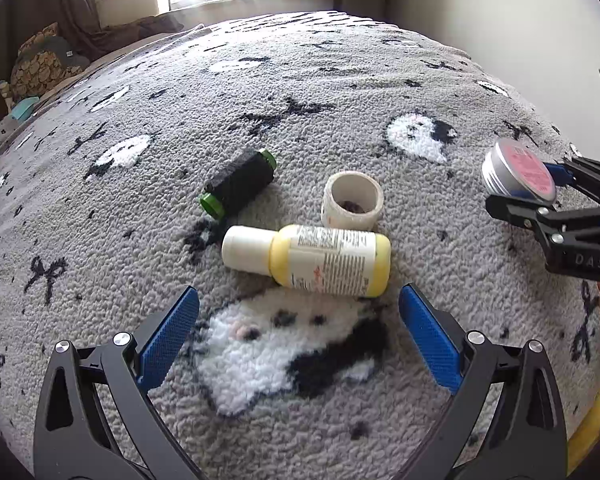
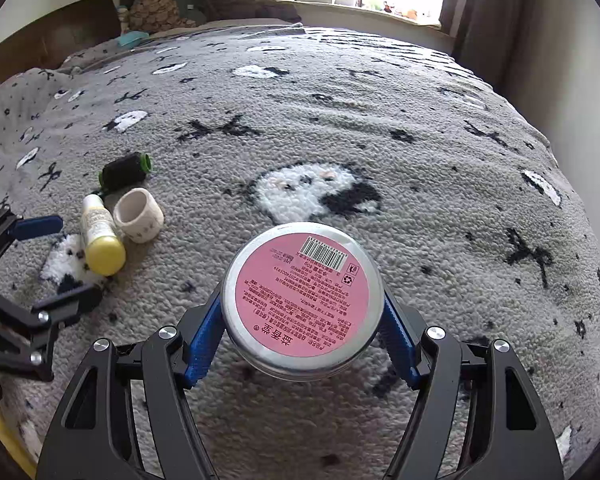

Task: Collect trash
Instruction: 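Grasp the yellow bottle with the left tool while the right tool grasps the pink tin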

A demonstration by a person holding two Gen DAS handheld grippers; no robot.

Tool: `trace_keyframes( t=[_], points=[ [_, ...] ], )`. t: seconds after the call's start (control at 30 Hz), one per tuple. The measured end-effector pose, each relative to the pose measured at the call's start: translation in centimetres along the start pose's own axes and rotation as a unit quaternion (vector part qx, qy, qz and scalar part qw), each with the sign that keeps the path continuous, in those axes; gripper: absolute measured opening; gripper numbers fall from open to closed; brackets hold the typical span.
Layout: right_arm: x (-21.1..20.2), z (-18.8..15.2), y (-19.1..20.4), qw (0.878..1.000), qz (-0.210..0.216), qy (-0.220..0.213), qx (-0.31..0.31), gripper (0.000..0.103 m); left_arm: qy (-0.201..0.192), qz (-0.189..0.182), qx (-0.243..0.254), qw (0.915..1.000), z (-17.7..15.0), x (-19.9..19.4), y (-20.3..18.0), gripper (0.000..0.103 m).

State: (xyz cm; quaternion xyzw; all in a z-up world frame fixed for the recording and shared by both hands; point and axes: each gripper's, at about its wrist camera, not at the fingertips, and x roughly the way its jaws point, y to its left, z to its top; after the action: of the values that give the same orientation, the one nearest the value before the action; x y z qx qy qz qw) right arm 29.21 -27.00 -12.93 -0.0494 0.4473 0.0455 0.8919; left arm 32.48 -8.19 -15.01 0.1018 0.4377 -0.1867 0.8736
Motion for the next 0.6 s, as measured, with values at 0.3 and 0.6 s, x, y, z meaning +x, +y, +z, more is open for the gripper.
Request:
trace_keyframes(
  t=[0.3,0.6],
  points=[
    [0.0,-0.9,-1.9,1.000,-0.001,-0.002,0.015,0.071,0.007,-0.002,0.005,1.0000,1.6,2.0,-0.4,0.081],
    [-2.6,-2.0,-1.0,1.000,-0.007,-0.013,0.011,0.071,-0.003,0.002,0.001,1.0000,-1.3,-2.5,-1.4,0.081]
  ],
)
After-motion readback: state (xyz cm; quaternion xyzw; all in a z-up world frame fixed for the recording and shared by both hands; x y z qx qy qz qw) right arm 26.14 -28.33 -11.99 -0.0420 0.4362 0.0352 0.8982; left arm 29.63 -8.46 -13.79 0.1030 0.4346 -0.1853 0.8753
